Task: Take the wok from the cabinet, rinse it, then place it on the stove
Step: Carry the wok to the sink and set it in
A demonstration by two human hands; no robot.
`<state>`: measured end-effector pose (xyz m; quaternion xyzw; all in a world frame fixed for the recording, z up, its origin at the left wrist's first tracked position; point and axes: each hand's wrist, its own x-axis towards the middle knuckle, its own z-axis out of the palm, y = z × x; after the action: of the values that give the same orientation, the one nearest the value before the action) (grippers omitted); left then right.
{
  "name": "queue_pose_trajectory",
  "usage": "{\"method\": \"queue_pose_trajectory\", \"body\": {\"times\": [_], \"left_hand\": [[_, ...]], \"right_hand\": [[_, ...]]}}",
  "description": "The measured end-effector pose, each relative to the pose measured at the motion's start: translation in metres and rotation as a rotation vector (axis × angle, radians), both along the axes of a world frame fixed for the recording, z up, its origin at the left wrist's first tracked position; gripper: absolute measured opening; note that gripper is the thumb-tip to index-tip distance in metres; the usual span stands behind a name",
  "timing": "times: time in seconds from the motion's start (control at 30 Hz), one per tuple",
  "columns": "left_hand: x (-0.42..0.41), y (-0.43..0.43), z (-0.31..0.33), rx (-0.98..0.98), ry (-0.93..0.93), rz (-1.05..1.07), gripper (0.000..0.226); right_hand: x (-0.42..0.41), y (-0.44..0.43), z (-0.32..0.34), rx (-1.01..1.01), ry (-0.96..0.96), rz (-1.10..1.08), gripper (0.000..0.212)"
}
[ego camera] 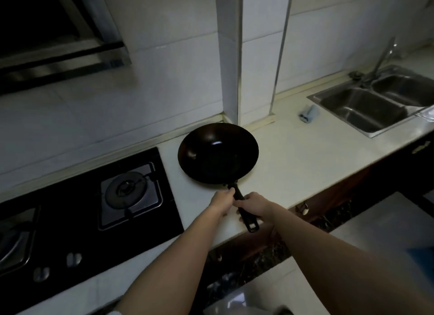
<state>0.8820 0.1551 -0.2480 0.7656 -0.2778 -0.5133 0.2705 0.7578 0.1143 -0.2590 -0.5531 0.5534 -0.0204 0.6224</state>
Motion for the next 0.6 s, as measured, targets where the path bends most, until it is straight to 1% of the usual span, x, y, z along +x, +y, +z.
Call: {"method": "queue_pose_trajectory", "body": {"times": [0.07, 0.13, 0.27, 0.4, 0.47, 0.53, 0.6], "left_hand": [[-0.007, -0.005, 0.000, -0.010, 0.026, 0.088, 0.036], [-0.012, -0.007, -0.002, 0.000, 0.067, 0.158, 0.035], [-0.017, -0.011, -0.006, 0.040, 0.183, 0.256, 0.039], [-0.015, -0.019, -0.014, 0.025, 0.297, 0.324, 0.037], [-0.015, -0.019, -0.018, 0.049, 0.373, 0.347, 0.037], [-0.015, -0.020, -0.018, 0.062, 0.493, 0.360, 0.031], [-0.013, -0.024, -0.023, 0.060, 0.551, 0.357, 0.025]], "right_hand": [[0.000, 0.000, -0.003, 0.073, -0.056, 0.026, 0.023], [0.000, 0.000, -0.006, 0.128, -0.084, 0.036, 0.021], [0.001, 0.001, -0.004, 0.181, -0.114, -0.040, 0.021], [0.007, 0.001, -0.002, 0.236, -0.184, -0.117, 0.006], [0.008, 0.006, -0.004, 0.243, -0.171, -0.141, 0.010], [0.008, 0.011, -0.005, 0.266, -0.134, -0.143, 0.020], [0.008, 0.011, -0.006, 0.278, -0.106, -0.149, 0.020]]}}
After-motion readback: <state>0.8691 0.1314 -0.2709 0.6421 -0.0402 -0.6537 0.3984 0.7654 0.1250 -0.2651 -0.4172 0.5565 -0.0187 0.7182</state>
